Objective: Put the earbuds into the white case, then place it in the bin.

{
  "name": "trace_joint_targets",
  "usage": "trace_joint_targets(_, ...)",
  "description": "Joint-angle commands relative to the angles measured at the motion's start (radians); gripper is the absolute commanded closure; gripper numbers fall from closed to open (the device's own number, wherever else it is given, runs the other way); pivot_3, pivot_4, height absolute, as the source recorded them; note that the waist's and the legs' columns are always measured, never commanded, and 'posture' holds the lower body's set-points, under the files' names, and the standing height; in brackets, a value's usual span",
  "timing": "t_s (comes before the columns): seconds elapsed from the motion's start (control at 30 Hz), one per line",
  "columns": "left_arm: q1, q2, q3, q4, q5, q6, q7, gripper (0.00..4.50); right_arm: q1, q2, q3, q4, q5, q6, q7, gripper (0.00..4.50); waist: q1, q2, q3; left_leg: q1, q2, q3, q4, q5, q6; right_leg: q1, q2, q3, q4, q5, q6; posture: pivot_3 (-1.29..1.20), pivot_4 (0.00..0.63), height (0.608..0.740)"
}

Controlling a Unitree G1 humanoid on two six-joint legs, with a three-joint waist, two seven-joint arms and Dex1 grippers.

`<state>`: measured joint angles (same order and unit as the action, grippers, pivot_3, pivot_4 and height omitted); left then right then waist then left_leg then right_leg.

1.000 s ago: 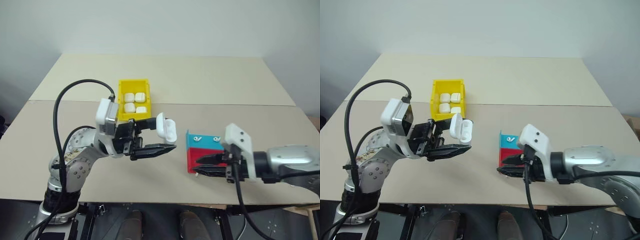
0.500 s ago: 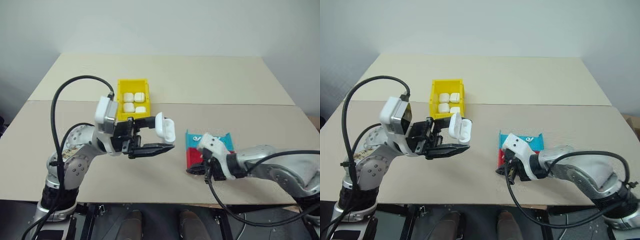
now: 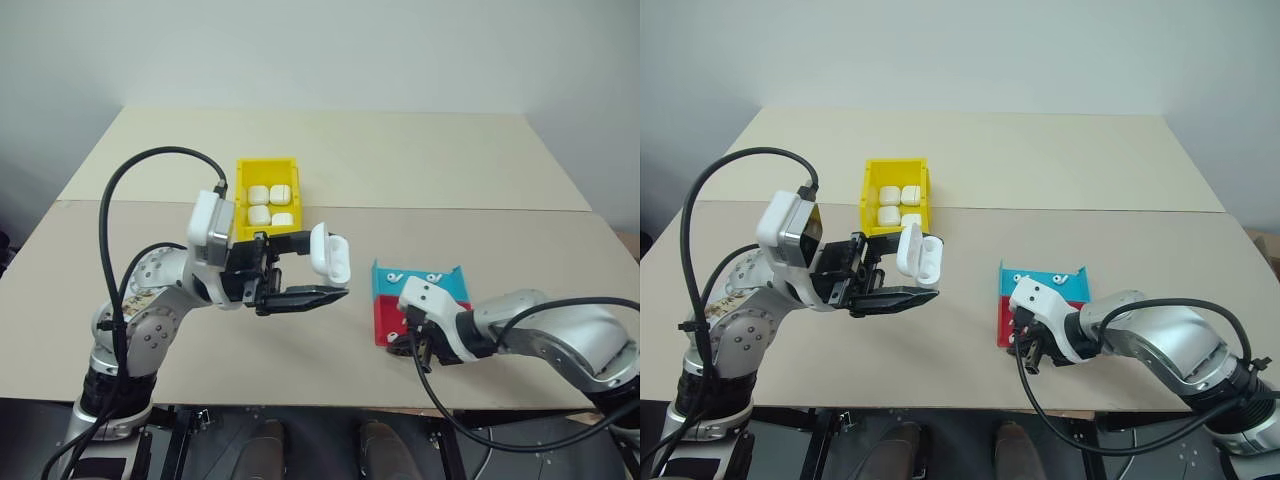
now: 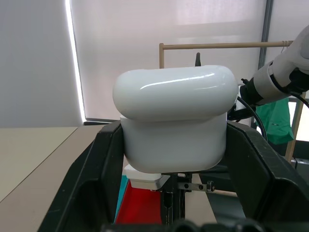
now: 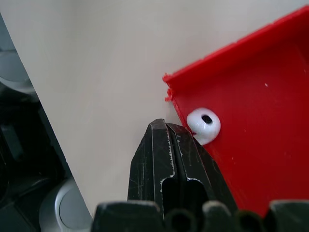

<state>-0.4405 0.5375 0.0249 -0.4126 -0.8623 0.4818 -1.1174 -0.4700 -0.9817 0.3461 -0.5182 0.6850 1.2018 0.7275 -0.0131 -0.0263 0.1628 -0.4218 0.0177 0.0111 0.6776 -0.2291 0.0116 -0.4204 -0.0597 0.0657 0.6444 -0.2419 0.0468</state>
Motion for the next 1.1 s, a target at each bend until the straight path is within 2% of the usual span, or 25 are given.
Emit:
trace_joint_targets(0.03, -0.009, -0.001, 0.01, -0.019, -0.003, -0.02, -0.004, 1.71, -0.004, -0.026, -0.025, 0.007, -0.027, -0.014, 0.035, 4.45, 0.0, 0.0, 0.0, 0.0, 0.0, 0.0, 0.0, 0.0, 0.0, 0.0, 0.0, 0.0, 0.0, 0.0, 0.0, 0.0, 0.15, 0.74)
trace_joint_targets(0.33, -0.012, -0.01, 0.004, -0.013, 0.0, -0.027, -0.012, 1.71, -0.017, -0.021, -0.056, 0.041, -0.075, -0.011, 0.052, 4.45, 0.0, 0.0, 0.0, 0.0, 0.0, 0.0, 0.0, 0.0, 0.0, 0.0, 0.0, 0.0, 0.0, 0.0, 0.0, 0.0, 0.15, 0.74)
trace_joint_targets(0.7, 0.0, -0.014, 0.007, -0.024, 0.0, -0.029, -0.005, 1.71, 0.028, -0.054, -0.136, -0.039, -0.083, -0.053, 0.08, 4.45, 0.0, 0.0, 0.0, 0.0, 0.0, 0.0, 0.0, 0.0, 0.0, 0.0, 0.0, 0.0, 0.0, 0.0, 0.0, 0.0, 0.15, 0.74)
trace_joint_targets(0.8, 0.003, -0.011, 0.009, -0.029, 0.0, -0.028, -0.002, 1.71, 0.073, -0.108, -0.176, -0.082, -0.081, -0.102, 0.129, 3.83, 0.002, 0.0, 0.0, 0.0, 0.0, 0.0, 0.0, 0.0, 0.0, 0.0, 0.0, 0.0, 0.0, 0.0, 0.0, 0.0, 0.15, 0.74)
trace_joint_targets(0.9, 0.015, 0.0, 0.018, -0.035, -0.002, -0.025, -0.002, 1.71, 0.098, -0.173, -0.219, -0.117, -0.093, -0.158, 0.175, 2.82, 0.001, 0.0, 0.0, 0.0, 0.0, 0.0, 0.0, 0.0, 0.0, 0.0, -0.001, 0.0, -0.001, 0.0, 0.0, 0.0, 0.15, 0.74)
trace_joint_targets(1.0, 0.026, 0.006, 0.023, -0.046, -0.008, -0.024, 0.003, 1.71, 0.047, -0.197, -0.217, -0.159, -0.097, -0.158, 0.185, 1.77, -0.005, 0.0, 0.0, 0.001, 0.0, 0.0, 0.0, 0.0, 0.0, 0.0, 0.0, 0.0, 0.0, 0.0, 0.0, 0.0, 0.15, 0.74)
trace_joint_targets(1.1, 0.03, 0.003, 0.019, -0.055, -0.011, -0.024, 0.014, 1.71, -0.003, -0.186, -0.165, -0.194, -0.12, -0.145, 0.177, 1.77, -0.007, 0.0, 0.0, 0.002, 0.001, 0.0, 0.0, 0.0, 0.0, 0.0, 0.001, 0.001, 0.001, 0.0, -0.001, 0.0, 0.15, 0.74)
